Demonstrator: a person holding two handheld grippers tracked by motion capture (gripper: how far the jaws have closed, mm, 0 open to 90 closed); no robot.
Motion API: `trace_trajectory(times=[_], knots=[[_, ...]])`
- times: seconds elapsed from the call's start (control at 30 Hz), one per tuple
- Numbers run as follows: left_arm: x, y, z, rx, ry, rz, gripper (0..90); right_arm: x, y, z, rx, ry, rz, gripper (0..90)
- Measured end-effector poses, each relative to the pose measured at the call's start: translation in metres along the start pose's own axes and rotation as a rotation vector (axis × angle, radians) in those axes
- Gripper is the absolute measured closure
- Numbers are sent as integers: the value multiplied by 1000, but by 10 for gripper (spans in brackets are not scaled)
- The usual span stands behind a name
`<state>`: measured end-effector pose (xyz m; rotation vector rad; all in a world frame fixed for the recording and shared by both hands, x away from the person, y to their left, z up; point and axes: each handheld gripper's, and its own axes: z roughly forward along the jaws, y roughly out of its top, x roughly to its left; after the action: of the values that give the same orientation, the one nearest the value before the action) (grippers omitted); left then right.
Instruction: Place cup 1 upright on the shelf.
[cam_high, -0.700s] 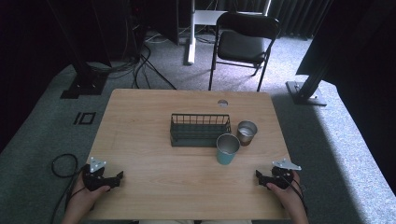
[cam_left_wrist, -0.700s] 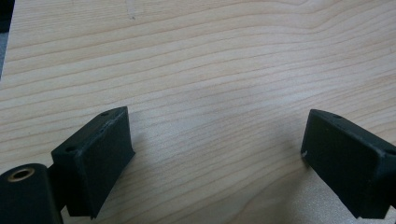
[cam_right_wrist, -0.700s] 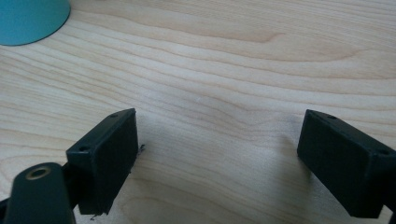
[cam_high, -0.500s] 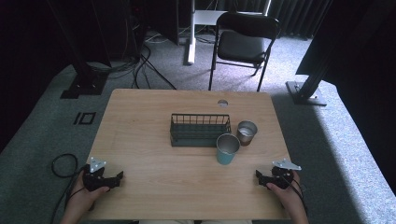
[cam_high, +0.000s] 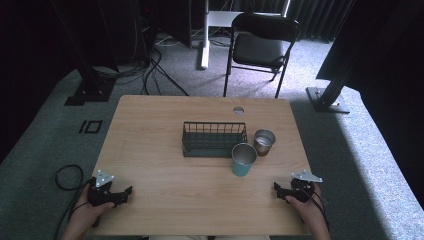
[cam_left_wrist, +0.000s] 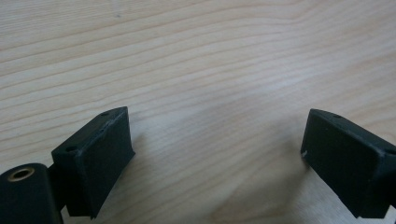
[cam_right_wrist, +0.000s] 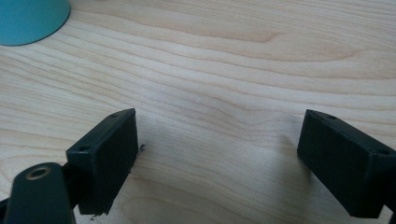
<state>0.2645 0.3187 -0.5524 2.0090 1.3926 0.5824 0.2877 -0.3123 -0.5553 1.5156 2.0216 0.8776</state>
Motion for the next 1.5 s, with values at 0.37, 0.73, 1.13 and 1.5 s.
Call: trace_trajectory(times=[0.37, 0.73, 1.13, 1.5], knots=[[-5, 0, -1, 9, -7, 16, 94, 0, 1, 1, 2, 0, -1, 110], [-17, 6, 0, -8, -19, 73, 94, 0, 1, 1, 1, 0, -1, 110], [-38, 20, 5, -65, -119, 98, 94, 0, 1, 1, 1, 0, -1, 110], [-57, 28, 12, -69, -154, 163, 94, 0, 1, 1, 2, -1, -2, 110]])
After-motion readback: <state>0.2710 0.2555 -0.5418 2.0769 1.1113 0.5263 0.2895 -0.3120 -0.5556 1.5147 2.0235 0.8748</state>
